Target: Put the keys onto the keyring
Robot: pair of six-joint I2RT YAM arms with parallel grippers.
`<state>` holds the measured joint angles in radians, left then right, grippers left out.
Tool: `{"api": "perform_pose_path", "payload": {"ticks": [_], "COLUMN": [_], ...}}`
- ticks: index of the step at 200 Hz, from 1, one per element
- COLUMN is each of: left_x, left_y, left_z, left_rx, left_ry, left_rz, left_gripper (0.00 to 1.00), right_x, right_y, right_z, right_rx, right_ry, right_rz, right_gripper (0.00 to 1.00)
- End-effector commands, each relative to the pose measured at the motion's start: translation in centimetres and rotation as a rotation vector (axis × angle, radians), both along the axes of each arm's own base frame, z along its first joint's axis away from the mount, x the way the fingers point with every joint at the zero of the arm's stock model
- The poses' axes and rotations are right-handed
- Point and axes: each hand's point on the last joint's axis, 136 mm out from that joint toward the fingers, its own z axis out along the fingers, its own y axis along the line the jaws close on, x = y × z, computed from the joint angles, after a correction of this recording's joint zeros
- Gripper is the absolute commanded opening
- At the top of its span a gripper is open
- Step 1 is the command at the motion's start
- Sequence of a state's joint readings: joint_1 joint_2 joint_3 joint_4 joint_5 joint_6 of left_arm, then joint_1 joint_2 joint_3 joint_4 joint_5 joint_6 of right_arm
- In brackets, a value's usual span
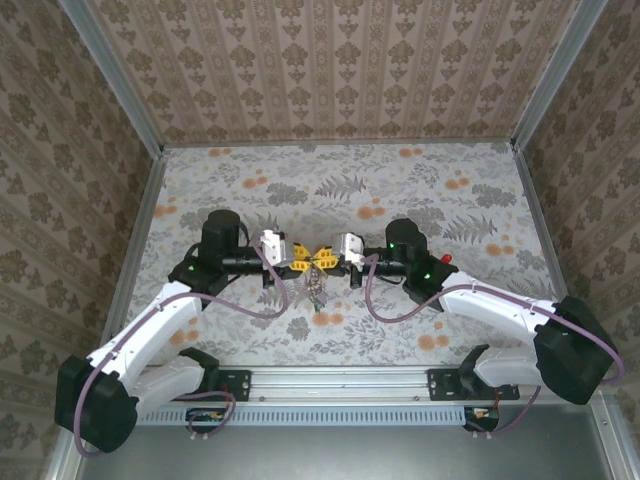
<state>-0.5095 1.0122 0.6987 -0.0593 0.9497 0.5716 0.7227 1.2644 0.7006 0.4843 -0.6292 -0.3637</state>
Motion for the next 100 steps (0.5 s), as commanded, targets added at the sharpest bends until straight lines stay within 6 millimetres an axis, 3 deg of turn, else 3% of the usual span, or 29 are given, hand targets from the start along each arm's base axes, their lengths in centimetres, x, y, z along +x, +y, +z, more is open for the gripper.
{"api": "perform_pose_path", "payload": {"ticks": [1,26,46,54,88,100], "left_x": [-1.05,-1.15,-1.27,-1.37,-1.04,-0.76], "left_y": [-0.37,-0.43,-0.52,-0.53,-0.60,-0.68], "left_z": [2.14,2.08,2.13,2.17,2.18,2.00], "left_rx": [-0.058,-0.052,-0.050,-0.052,-0.029,-0.017], "left_ry": [-0.039,-0.029,-0.017,-0.015,-0.040,-0.061], "left_rz": [-0.061,-0.074,-0.089,-0.096,-0.073,-0.048], "left_gripper": [0.20,0.06,0.05,0.00,0.00,0.00], "right_x": [-0.14,-0.23,-0.10,-0.07,0.06,0.19], "right_y": [0.32,0.30,0.22,0.18,0.01,-0.08], "right_z": [1.06,1.16,0.88,0.79,0.63,0.67], "right_rx": [0.019,0.022,0.014,0.010,0.008,0.009], "right_ry": [-0.035,-0.036,-0.038,-0.040,-0.042,-0.049], "right_rz": [0.012,0.014,0.007,0.002,-0.010,-0.022], "right_gripper": [0.00,0.00,0.00,0.00,0.00,0.06]}}
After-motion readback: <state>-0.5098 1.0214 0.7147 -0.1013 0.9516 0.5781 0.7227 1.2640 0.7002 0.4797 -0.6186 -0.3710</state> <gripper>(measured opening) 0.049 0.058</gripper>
